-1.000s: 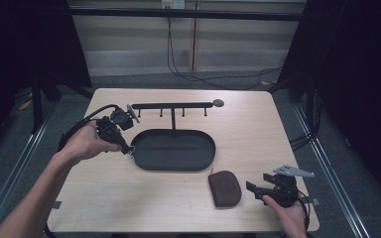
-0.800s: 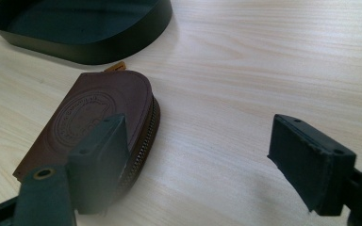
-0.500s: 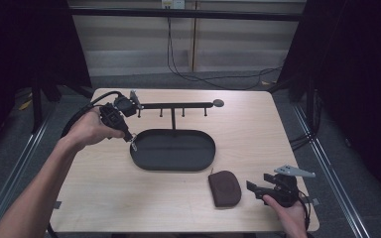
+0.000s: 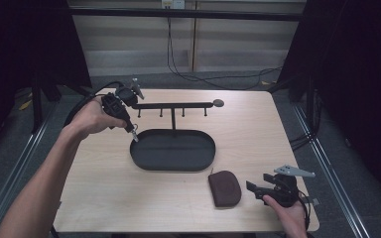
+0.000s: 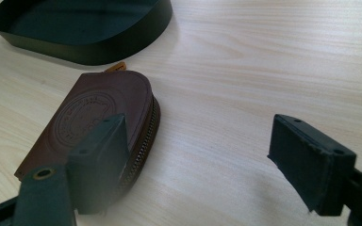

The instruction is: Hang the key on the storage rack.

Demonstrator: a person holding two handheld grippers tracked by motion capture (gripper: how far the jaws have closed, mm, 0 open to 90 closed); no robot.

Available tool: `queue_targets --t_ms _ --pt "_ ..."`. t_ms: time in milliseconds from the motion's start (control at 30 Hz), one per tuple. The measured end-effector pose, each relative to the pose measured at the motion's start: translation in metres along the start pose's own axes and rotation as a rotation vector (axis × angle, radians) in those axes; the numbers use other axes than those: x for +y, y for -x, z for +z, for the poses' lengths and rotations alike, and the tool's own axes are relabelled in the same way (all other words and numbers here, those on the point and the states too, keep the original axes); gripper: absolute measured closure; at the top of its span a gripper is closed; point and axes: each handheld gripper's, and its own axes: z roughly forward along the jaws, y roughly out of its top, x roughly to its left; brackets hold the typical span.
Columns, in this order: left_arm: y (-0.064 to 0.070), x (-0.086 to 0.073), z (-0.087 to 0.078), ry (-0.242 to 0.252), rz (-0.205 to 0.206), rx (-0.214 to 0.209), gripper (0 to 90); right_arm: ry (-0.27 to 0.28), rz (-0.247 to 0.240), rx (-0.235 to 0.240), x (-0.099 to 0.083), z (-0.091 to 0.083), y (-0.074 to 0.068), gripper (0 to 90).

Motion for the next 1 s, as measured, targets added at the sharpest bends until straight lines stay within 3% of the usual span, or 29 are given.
queue_targets --t_ms 500,1000 --pt "-0.010 0.017 -0.008 0.029 0.001 -0.017 89.5 -0.002 -0.002 0.007 0.000 0.000 0.000 20.2" --pt "-0.021 0.026 0.009 0.015 -0.054 0.013 89.4 -0.008 -0.007 0.014 0.000 0.000 0.000 20.2"
